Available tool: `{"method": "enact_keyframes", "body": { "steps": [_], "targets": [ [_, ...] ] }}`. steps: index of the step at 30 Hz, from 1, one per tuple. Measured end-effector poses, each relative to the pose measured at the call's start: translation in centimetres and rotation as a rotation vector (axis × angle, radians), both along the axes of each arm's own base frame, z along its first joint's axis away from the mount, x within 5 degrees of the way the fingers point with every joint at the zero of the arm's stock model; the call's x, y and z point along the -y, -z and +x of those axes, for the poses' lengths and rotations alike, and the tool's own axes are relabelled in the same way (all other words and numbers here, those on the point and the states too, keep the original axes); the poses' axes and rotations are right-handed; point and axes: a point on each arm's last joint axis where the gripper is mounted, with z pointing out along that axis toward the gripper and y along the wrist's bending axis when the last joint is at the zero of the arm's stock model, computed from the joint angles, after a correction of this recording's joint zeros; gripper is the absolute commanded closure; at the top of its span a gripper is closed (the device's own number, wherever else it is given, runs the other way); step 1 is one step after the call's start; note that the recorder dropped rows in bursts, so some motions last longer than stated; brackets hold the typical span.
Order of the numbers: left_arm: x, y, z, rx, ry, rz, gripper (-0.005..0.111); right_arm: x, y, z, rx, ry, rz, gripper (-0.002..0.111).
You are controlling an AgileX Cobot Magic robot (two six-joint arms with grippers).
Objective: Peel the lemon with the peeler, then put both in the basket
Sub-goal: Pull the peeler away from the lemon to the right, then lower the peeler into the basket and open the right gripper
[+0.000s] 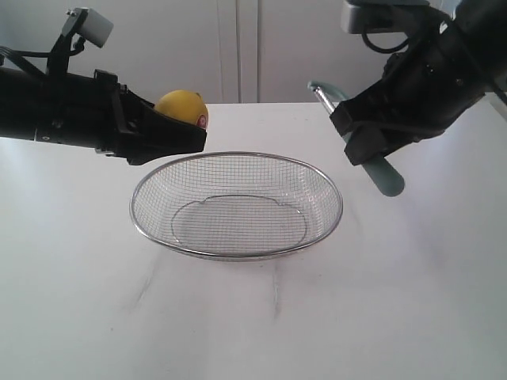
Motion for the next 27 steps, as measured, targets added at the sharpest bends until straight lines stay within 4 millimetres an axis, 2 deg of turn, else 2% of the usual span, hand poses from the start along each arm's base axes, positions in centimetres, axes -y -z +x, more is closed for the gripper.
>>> {"method": "enact_keyframes", "body": {
  "steps": [10,18,27],
  "targets": [
    [0.0,0.0,0.1,0.002,-0.008,0.003,0.107,-0.8,0.2,2.1,-0.048,-0.016,-0.015,0.108],
    [-0.1,0.0,0.2,0.005,-0.018,0.007,0.107,-1.4,1.2,3.9,-0.099,-0.012,-0.026,0.108],
    [-0.1,0.0,0.2,0.003,-0.018,0.006,0.107,-1.8,1.5,5.2,-0.109,-0.016,-0.030,0.108]
  ]
}}
